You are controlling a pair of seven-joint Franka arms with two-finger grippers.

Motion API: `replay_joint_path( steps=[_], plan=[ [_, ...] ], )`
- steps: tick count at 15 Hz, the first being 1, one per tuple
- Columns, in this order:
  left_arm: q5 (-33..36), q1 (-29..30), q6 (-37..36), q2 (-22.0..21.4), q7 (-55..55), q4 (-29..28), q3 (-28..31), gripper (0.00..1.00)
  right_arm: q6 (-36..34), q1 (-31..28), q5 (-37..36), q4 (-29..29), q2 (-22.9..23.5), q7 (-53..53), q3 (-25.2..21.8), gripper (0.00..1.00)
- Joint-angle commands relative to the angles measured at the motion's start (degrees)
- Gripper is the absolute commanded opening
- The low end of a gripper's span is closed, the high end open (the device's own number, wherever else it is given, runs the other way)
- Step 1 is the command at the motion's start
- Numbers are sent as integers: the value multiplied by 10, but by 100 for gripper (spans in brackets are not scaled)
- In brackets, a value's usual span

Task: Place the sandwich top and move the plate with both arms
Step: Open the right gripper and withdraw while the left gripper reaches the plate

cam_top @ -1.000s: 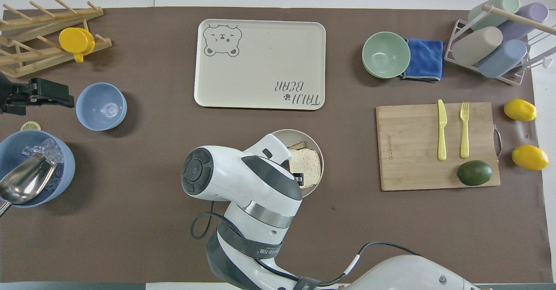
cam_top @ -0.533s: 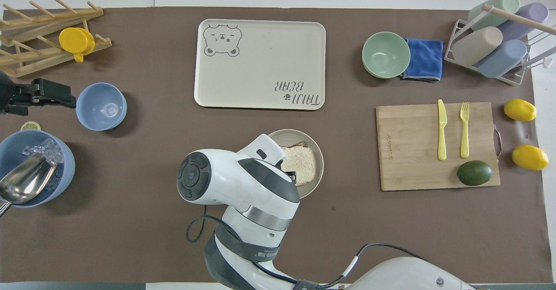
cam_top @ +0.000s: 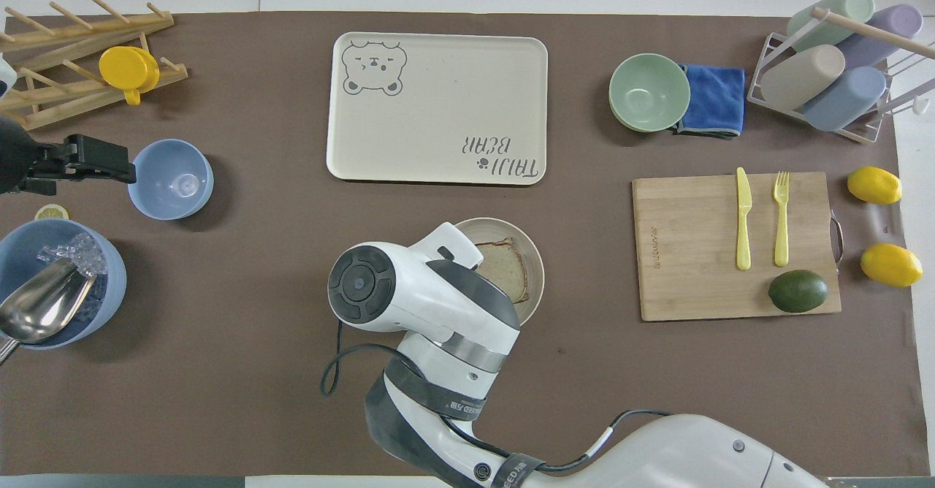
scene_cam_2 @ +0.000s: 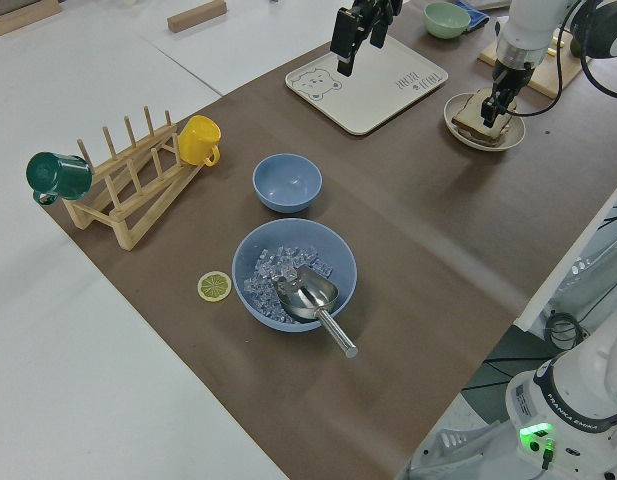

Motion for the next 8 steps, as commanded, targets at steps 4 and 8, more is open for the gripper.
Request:
replay_joint_path(
  steps=[4, 8],
  plan=[
    [-8, -4, 37, -27, -1, -47, 3, 100, 11, -57, 23, 2, -31, -28, 16, 64],
    [-11, -12, 55, -26, -2, -70, -3, 100, -20, -177, 82, 3, -95, -118, 50, 91]
  ],
)
